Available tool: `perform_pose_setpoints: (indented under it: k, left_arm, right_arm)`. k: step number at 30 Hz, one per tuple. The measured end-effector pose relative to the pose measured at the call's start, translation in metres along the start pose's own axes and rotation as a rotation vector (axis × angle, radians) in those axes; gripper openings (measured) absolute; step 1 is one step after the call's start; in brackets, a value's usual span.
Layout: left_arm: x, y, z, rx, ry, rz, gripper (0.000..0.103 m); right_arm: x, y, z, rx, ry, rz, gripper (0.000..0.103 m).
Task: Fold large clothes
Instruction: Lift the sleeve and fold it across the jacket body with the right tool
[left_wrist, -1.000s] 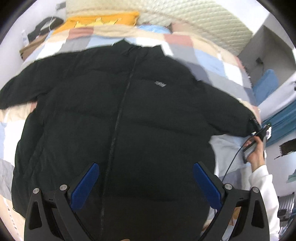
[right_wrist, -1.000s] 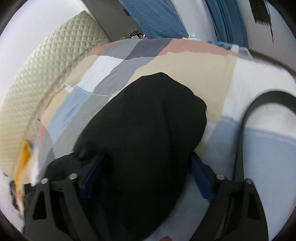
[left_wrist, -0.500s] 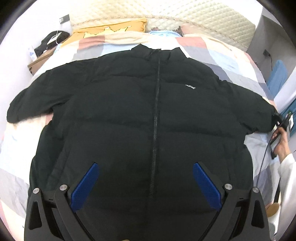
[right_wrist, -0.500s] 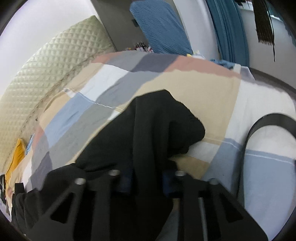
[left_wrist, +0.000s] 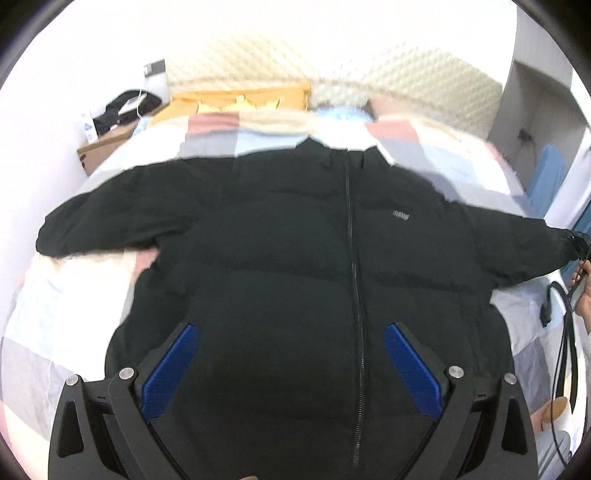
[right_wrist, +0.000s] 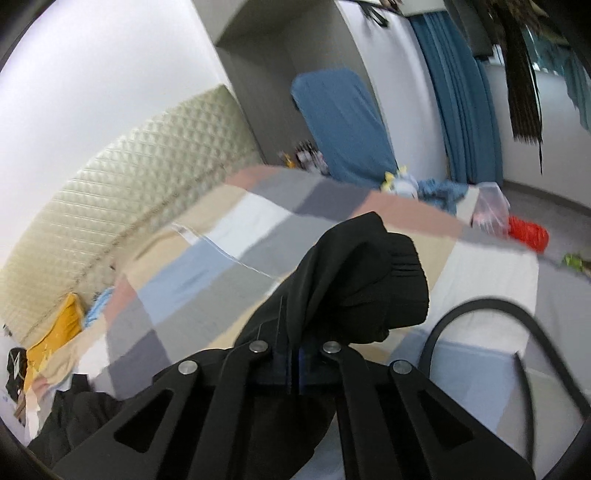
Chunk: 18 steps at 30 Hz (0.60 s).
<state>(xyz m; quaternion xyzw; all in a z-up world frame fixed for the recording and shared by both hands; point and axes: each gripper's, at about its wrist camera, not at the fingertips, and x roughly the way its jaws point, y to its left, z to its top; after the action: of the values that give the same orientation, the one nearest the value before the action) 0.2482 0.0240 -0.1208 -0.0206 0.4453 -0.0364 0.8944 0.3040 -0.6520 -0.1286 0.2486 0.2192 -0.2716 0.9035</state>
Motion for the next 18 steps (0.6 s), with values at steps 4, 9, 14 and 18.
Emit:
perform_pose_setpoints:
  k: [4,9,14,18]
  left_arm:
    - [-0.014,0.018,-0.004,-0.038,-0.002,-0.041,0.102]
    - [-0.036,0.030,-0.008,-0.047,-0.087,-0.085,0.102]
    - [-0.047,0.034,-0.013,-0.010,-0.162,-0.065,0.102]
    - [-0.050,0.043,-0.018,-0.027,-0.178,-0.069,0.102]
  right_arm:
    - [-0.044,0.039,0.022,-0.078,-0.047,0.044,0.002]
    - [-0.099,0.099,0.042,-0.163,-0.100,0.108,0.002]
    - [-0.157,0.182,0.047,-0.314,-0.170,0.195,0.001]
    - [-0.192,0.255,0.033,-0.377,-0.189,0.304,0.001]
